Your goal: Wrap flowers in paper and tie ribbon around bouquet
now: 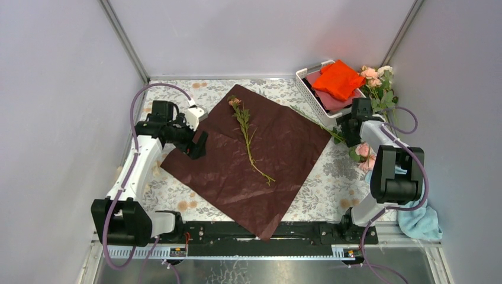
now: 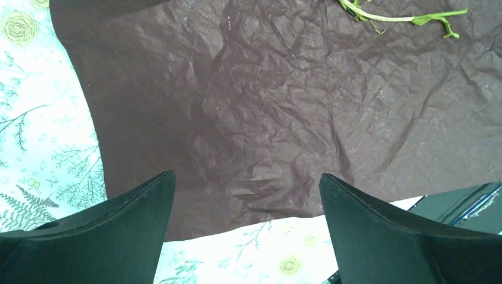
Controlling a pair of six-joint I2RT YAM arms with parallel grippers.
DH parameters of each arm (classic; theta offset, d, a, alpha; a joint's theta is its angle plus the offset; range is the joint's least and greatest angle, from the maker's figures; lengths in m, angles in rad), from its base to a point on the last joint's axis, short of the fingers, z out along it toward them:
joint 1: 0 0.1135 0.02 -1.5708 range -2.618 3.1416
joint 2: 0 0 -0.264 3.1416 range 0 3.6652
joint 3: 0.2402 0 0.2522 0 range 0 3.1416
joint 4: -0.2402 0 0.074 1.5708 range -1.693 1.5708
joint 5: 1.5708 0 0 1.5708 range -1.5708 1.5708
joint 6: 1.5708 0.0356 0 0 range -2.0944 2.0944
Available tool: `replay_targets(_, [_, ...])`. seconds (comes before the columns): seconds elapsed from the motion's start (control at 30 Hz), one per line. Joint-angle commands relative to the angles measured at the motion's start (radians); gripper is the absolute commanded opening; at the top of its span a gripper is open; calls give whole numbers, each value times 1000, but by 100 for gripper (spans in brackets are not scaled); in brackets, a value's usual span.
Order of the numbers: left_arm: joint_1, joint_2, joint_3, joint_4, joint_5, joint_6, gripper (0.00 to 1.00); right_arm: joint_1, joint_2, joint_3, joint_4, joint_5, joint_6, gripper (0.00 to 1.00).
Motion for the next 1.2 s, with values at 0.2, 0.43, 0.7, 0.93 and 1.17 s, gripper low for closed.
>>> replay_targets(0.2, [6,24,5,39,-14,20,99,-4,86,37,41,72,367,79])
replay_targets(0.43, [6,38,6,54,-3,9,99,-4,129,14,41,106,404,77])
replay_targets(0.7, [7,25,5,53,-16,7,99,-19,162,38,13,107,377,55])
replay_targets(0.93, [7,-2,9,45,-19,13,99,-109,157,-12,96,48,288,0])
replay_targets(1.17, [7,-8,10,42,-28,14,99,-162,-32,-37,167,86,122,0])
